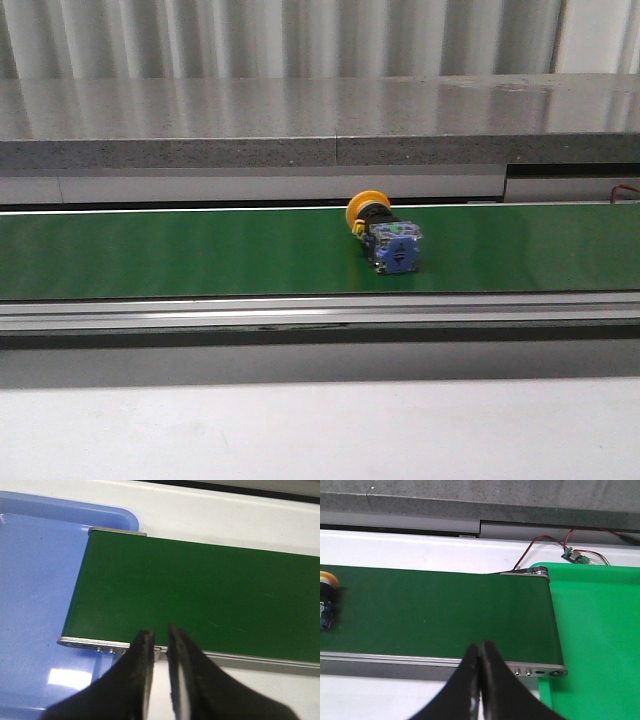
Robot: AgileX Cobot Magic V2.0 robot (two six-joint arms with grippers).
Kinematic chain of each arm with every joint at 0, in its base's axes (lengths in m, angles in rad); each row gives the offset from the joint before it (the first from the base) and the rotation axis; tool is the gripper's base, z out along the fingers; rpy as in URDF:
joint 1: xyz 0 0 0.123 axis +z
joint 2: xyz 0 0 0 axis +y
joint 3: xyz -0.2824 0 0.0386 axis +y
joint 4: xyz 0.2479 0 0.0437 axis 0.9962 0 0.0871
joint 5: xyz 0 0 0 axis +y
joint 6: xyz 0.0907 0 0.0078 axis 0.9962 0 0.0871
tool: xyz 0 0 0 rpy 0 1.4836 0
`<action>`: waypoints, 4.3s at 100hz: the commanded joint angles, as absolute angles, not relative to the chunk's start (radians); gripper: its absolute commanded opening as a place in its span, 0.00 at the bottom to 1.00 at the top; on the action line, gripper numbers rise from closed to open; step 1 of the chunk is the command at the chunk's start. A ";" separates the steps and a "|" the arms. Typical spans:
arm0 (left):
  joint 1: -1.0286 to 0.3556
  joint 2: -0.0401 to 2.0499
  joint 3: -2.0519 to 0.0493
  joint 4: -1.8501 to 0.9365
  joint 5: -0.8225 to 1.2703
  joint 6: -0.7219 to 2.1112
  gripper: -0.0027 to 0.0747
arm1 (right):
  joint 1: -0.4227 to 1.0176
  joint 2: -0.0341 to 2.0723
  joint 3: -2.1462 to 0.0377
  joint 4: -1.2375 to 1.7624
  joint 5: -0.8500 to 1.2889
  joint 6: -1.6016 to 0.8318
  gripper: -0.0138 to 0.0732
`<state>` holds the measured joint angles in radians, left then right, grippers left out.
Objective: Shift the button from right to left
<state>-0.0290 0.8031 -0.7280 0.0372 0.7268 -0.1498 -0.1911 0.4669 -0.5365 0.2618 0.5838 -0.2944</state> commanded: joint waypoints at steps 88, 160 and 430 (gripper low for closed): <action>-0.159 1.011 -0.822 -0.066 0.607 -0.197 0.89 | -0.191 0.469 -0.560 0.278 0.511 -0.304 0.08; -0.558 1.501 -1.140 0.168 0.573 -0.453 0.89 | -0.191 0.469 -0.560 0.278 0.511 -0.304 0.08; 0.263 1.612 -0.997 0.337 0.371 -0.314 0.01 | -0.191 0.469 -0.560 0.278 0.512 -0.304 0.08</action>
<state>0.2616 1.6022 -0.9684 0.3476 0.4495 -0.3126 -0.1911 0.4669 -0.5365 0.2634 0.5838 -0.2944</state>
